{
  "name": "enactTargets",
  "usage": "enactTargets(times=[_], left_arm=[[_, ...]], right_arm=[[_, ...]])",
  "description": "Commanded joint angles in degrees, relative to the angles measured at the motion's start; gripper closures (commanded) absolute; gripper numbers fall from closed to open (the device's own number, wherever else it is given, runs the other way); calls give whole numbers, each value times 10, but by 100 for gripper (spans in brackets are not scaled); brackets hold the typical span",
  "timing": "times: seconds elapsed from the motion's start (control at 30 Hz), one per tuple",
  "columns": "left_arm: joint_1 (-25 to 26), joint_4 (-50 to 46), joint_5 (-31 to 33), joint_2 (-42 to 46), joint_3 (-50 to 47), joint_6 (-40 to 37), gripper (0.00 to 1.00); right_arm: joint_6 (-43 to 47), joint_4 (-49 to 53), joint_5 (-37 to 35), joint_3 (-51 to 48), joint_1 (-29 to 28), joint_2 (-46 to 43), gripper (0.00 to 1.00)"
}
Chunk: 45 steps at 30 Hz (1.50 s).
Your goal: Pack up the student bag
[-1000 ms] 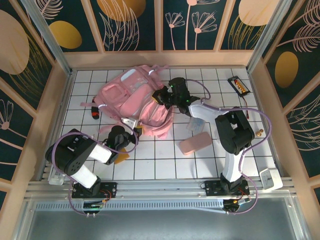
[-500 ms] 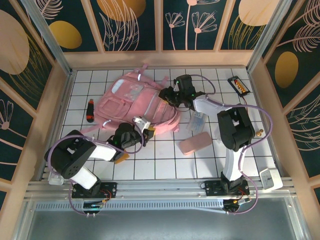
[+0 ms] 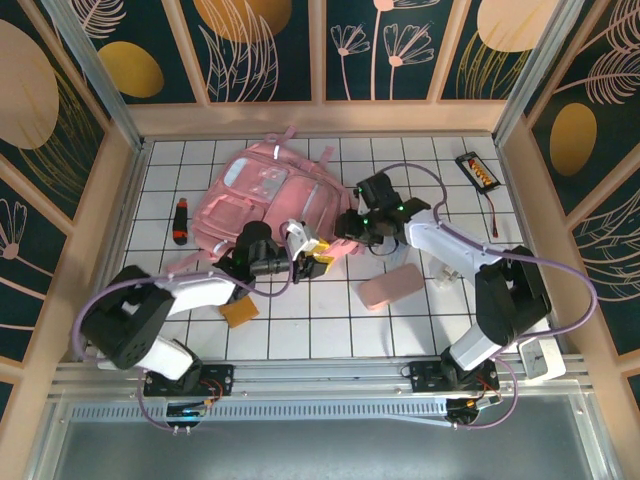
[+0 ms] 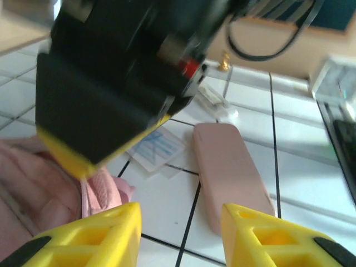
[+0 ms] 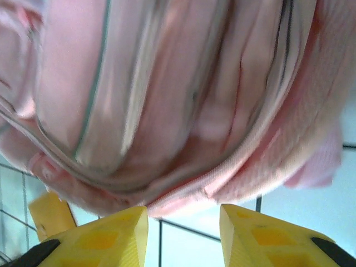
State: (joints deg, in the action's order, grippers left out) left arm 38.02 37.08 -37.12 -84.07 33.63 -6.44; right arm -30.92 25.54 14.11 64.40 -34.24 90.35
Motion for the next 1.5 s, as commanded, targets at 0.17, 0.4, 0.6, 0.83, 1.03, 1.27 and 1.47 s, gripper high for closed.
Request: enactTargets(times=[0.17,0.4,0.6,0.83,1.03,1.27,1.47], left_arm=[[-89,-389,55,78,75,-414,60],[-122,-404,73,-11,95,-567,59],[-122,-414,19,-37,120,-606,48],[-113,-453,-14,-82,139,-650,48],[-93,-445,20,-100,155,-662,78],[-90,-446,26,-108,161,-673,100],[-90,-456,16,-108,158,-680,100]], right_arm=[[109,32,35,-29,-55,-9,62],[146,-94,87,-89,-76,6,61],[154,-154,90,-101,-76,22,61],[174,-181,90,-92,-66,66,58],[178,-191,98,-87,-65,88,67],[198,-188,103,-84,-55,80,78],[239,-185,129,-84,-38,72,66]])
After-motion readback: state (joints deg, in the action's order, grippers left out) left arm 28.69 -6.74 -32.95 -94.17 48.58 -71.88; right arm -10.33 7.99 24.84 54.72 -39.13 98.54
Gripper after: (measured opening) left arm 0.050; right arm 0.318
